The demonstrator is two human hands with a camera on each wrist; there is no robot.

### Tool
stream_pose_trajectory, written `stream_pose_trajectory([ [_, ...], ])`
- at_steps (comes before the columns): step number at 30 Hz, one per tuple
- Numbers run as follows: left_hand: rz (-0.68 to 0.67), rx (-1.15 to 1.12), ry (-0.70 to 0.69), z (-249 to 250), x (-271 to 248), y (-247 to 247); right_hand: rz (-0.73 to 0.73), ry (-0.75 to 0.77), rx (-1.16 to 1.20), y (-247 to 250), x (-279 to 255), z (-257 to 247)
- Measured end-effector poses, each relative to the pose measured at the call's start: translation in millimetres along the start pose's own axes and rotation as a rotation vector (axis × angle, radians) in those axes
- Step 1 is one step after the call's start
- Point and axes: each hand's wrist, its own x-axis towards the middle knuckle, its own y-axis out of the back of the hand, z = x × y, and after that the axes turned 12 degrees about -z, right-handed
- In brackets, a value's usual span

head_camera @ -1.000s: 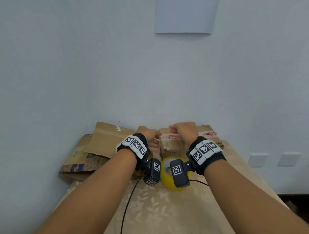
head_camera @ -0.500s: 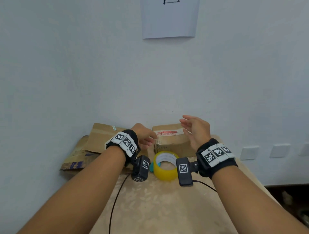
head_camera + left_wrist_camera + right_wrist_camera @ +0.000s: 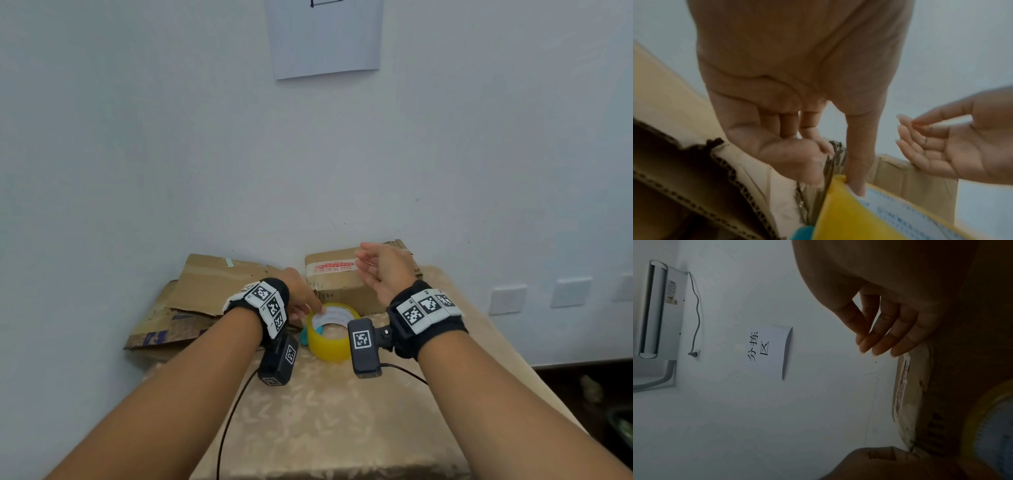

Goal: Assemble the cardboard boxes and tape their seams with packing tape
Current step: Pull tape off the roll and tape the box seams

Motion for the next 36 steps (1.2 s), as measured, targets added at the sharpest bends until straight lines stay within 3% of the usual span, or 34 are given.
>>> stream_pose_trajectory([
  [12, 0.182, 0.216, -0.237, 3, -20, 9, 0.024, -0.044, -0.008, 2, -1, -9],
  [16, 0.250, 0.123, -0.357, 10, -34, 25, -0.097, -0.149, -0.062, -2, -2, -15],
  [20, 0.412, 0.050, -0.478, 23, -42, 38, -0.274, -0.270, -0.176, -8, -14, -24],
  [26, 0.603, -0.019, -0.550, 34, -38, 42, -0.325, -0.221, -0.172, -12, -15, -28],
  [29, 0.590, -0.132, -0.539, 31, -29, 43, -0.300, -0.174, -0.029, -6, -11, -27],
  [36, 0.444, -0.497, -0.490, 20, -9, 44, -0.472, 0.002, 0.158, 0, 0, -12],
])
